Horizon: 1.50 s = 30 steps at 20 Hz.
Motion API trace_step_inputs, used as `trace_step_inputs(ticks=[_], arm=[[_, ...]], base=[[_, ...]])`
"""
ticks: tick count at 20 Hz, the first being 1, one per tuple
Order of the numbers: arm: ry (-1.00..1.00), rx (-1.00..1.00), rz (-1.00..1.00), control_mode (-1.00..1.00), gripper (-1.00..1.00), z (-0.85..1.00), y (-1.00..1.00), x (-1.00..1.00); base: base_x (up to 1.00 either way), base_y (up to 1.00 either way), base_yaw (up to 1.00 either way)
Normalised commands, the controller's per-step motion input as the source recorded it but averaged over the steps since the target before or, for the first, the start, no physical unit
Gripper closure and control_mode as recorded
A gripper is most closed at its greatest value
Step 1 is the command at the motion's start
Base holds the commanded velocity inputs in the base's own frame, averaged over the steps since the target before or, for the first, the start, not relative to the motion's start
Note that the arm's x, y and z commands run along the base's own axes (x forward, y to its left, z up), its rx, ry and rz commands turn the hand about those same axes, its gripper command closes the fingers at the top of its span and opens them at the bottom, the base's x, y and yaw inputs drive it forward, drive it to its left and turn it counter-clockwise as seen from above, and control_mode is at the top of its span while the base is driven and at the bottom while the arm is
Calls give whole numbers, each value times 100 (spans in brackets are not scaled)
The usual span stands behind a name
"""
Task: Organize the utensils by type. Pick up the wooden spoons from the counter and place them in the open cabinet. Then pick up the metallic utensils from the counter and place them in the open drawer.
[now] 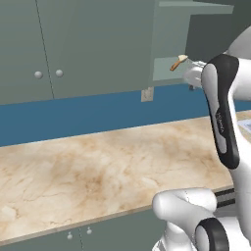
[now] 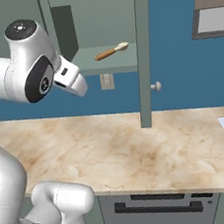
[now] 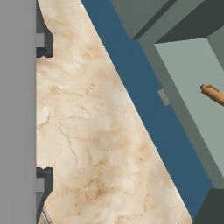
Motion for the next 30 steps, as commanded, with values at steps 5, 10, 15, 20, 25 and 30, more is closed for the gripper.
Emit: trace_step_inputs(ticks=[5, 10, 15, 20, 25, 30], arm=[[6, -16, 19, -100, -100, -57, 34, -60], [5, -14, 15, -100, -100, -36, 9, -54], [2, -12, 17, -100, -100, -18, 0, -46], [1, -2, 6, -100, -100, 0, 1, -17], [2, 0, 0, -100, -100, 0, 0, 0], [5, 0, 0, -100, -100, 0, 1, 0]], base=[[0, 0, 0], [0, 0, 0], [0, 0, 0], [0, 0, 0], [0, 0, 0], [0, 0, 0]])
